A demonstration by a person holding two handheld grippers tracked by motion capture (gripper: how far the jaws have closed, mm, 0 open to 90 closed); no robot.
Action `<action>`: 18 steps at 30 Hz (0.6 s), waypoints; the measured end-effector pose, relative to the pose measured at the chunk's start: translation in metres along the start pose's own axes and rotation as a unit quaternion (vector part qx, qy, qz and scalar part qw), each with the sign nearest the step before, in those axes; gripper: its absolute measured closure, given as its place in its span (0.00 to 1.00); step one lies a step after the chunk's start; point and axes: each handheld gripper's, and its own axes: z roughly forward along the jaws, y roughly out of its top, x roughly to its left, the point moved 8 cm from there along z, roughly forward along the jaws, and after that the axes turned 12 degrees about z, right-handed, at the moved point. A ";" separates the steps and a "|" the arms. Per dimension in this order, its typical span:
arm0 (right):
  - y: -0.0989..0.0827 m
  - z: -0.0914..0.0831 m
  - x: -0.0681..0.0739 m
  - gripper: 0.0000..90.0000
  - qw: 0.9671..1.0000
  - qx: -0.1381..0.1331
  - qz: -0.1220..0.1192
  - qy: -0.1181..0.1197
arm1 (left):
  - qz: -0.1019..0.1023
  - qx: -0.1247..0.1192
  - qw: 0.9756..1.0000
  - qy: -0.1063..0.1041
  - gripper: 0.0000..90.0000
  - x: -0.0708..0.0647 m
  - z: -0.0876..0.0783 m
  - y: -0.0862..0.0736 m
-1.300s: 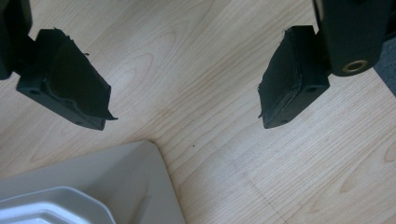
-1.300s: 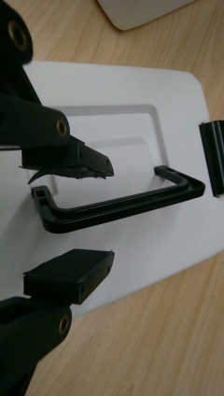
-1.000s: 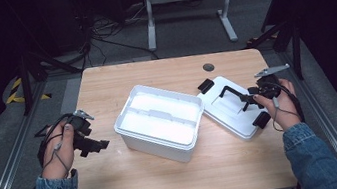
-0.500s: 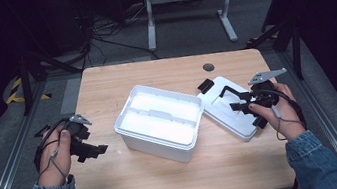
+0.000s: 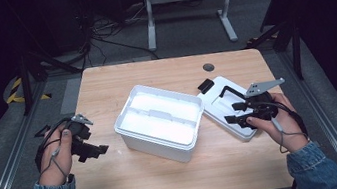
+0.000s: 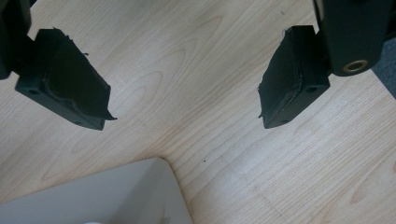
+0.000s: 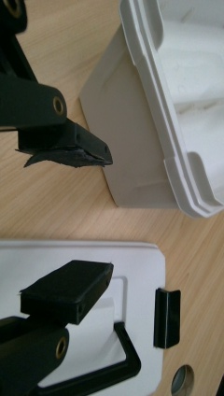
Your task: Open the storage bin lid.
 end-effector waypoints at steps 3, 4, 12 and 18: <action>-0.006 0.002 0.007 0.46 1.000 0.001 -0.006 0.013 | 0.002 0.000 1.000 0.001 0.19 0.001 0.000 0.000; -0.008 0.002 0.009 0.46 1.000 0.001 -0.006 0.017 | 0.003 0.001 1.000 0.000 0.19 0.000 0.000 0.000; -0.026 0.011 0.016 0.46 0.999 -0.010 0.015 0.037 | 0.004 0.000 1.000 -0.001 0.19 0.000 0.000 0.001; -0.035 0.016 0.017 0.46 0.999 0.002 0.014 0.034 | 0.003 0.000 1.000 -0.001 0.19 0.001 0.000 0.001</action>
